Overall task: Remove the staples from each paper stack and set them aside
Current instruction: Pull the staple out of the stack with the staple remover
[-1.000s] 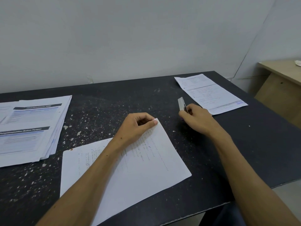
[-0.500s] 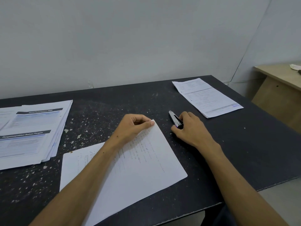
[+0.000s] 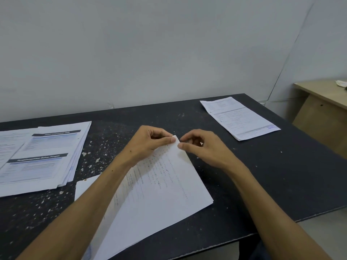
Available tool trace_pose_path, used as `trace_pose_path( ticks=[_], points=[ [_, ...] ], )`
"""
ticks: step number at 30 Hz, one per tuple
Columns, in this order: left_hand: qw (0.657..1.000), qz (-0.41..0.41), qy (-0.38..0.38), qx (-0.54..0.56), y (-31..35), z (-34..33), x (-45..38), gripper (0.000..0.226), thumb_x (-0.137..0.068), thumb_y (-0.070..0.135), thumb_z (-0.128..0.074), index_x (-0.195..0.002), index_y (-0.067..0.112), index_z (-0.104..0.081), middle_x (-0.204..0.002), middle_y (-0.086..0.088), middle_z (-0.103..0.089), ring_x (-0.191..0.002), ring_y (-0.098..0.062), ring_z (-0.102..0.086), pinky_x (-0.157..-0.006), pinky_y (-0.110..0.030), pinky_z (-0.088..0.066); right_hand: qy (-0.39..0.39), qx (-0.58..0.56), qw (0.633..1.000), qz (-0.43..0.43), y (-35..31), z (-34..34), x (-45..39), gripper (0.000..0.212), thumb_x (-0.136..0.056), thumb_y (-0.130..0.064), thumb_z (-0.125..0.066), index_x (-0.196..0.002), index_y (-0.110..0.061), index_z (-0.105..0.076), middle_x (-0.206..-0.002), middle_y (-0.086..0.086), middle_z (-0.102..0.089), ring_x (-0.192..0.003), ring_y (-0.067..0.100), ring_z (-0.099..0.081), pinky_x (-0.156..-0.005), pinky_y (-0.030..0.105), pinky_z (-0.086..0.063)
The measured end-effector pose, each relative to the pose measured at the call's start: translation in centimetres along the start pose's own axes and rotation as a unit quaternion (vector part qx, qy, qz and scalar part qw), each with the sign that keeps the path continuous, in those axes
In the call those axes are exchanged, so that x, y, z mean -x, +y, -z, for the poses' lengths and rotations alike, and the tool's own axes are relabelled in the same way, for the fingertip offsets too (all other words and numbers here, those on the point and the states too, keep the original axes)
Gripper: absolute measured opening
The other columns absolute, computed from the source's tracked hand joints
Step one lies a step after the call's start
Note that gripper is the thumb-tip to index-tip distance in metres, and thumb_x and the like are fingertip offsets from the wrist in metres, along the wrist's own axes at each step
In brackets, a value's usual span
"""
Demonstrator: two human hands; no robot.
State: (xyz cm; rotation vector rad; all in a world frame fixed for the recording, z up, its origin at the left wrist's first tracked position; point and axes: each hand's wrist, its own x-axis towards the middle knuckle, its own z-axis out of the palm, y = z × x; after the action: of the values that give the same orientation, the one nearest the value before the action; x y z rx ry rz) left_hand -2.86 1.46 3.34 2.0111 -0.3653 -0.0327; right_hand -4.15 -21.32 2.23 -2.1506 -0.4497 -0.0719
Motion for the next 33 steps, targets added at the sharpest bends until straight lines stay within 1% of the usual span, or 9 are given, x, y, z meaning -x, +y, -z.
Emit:
trace_pose_path(
  ticks=[2, 6, 9, 12, 16, 20, 24, 29, 33],
  points=[
    [1.000, -0.005, 0.003, -0.012, 0.7, 0.2, 0.2, 0.012, -0.093, 0.028, -0.075, -0.101, 0.023, -0.083, -0.099, 0.011, -0.079, -0.096, -0.006, -0.072, -0.082, -0.020, -0.050, -0.031, -0.008, 0.999, 0.008, -0.4, -0.2, -0.2, 0.014, -0.090, -0.038, -0.078, -0.100, -0.027, -0.076, -0.093, -0.010, -0.071, -0.085, 0.006, -0.066, -0.074, 0.017, -0.052],
    [1.000, -0.015, -0.028, -0.002, 1.7, 1.3, 0.9, 0.017, -0.093, 0.028, -0.075, -0.107, 0.021, -0.082, -0.104, 0.010, -0.079, -0.101, -0.007, -0.073, -0.085, -0.022, -0.054, -0.024, -0.066, 0.997, 0.021, -1.2, 0.1, -0.3, 0.005, -0.094, -0.025, -0.075, -0.097, -0.020, -0.075, -0.094, -0.007, -0.075, -0.088, 0.012, -0.072, -0.076, 0.025, -0.058],
    [0.999, -0.029, -0.039, 0.022, 2.6, 2.3, 1.5, 0.020, -0.092, 0.022, -0.076, -0.110, 0.016, -0.081, -0.105, 0.004, -0.080, -0.102, -0.014, -0.075, -0.089, -0.028, -0.059, 0.023, -0.053, 0.997, 0.059, -2.3, 0.0, -0.4, 0.005, -0.092, -0.024, -0.077, -0.095, -0.021, -0.075, -0.091, -0.009, -0.074, -0.087, 0.011, -0.070, -0.074, 0.022, -0.056],
    [0.999, -0.045, -0.015, 0.025, 3.3, 2.8, 1.8, 0.019, -0.091, 0.017, -0.078, -0.108, 0.012, -0.081, -0.102, -0.002, -0.081, -0.099, -0.020, -0.077, -0.092, -0.036, -0.061, 0.064, -0.036, 0.989, 0.127, -3.4, -0.2, -0.7, 0.007, -0.091, -0.018, -0.078, -0.095, -0.018, -0.073, -0.089, -0.007, -0.071, -0.086, 0.012, -0.067, -0.075, 0.016, -0.052],
    [0.996, -0.079, 0.020, 0.019, 3.5, 3.1, 2.3, 0.016, -0.088, 0.007, -0.079, -0.103, 0.008, -0.082, -0.097, -0.005, -0.081, -0.096, -0.021, -0.077, -0.091, -0.034, -0.062, 0.072, -0.023, 0.982, 0.172, -4.1, -0.3, -0.7, 0.010, -0.090, -0.007, -0.076, -0.093, -0.016, -0.074, -0.092, -0.004, -0.071, -0.090, 0.012, -0.066, -0.075, 0.014, -0.049],
    [0.993, -0.108, 0.035, 0.010, 3.6, 3.2, 3.1, 0.013, -0.084, 0.006, -0.082, -0.097, 0.008, -0.082, -0.092, -0.004, -0.080, -0.090, -0.020, -0.077, -0.082, -0.025, -0.060, 0.075, -0.040, 0.980, 0.182, -4.5, -0.2, -0.1, 0.010, -0.088, -0.006, -0.078, -0.088, -0.015, -0.074, -0.090, -0.004, -0.070, -0.088, 0.013, -0.066, -0.071, 0.014, -0.048],
    [0.992, -0.118, 0.044, 0.001, 3.9, 3.4, 3.5, 0.012, -0.083, 0.007, -0.083, -0.096, 0.006, -0.082, -0.091, -0.007, -0.079, -0.089, -0.023, -0.077, -0.085, -0.031, -0.062, 0.073, -0.058, 0.980, 0.178, -4.9, -0.2, 0.1, 0.014, -0.086, -0.004, -0.079, -0.085, -0.016, -0.074, -0.090, -0.005, -0.069, -0.087, 0.014, -0.066, -0.069, 0.015, -0.047],
    [0.992, -0.113, 0.049, 0.003, 4.7, 3.7, 3.8, 0.010, -0.084, 0.007, -0.083, -0.094, 0.006, -0.082, -0.090, -0.006, -0.079, -0.089, -0.023, -0.077, -0.085, -0.031, -0.063, 0.061, -0.073, 0.981, 0.168, -5.4, 0.2, 0.0, 0.009, -0.089, -0.009, -0.078, -0.089, -0.018, -0.074, -0.090, -0.009, -0.071, -0.091, 0.015, -0.068, -0.072, 0.020, -0.052],
    [0.992, -0.119, 0.049, -0.011, 5.3, 3.8, 3.7, 0.010, -0.085, 0.011, -0.083, -0.094, 0.007, -0.081, -0.091, -0.004, -0.079, -0.089, -0.022, -0.077, -0.083, -0.030, -0.062, 0.060, -0.057, 0.982, 0.172, -5.9, 0.7, -0.1, 0.008, -0.091, -0.012, -0.077, -0.093, -0.018, -0.075, -0.091, -0.010, -0.072, -0.092, 0.011, -0.068, -0.075, 0.017, -0.053]
  ],
)
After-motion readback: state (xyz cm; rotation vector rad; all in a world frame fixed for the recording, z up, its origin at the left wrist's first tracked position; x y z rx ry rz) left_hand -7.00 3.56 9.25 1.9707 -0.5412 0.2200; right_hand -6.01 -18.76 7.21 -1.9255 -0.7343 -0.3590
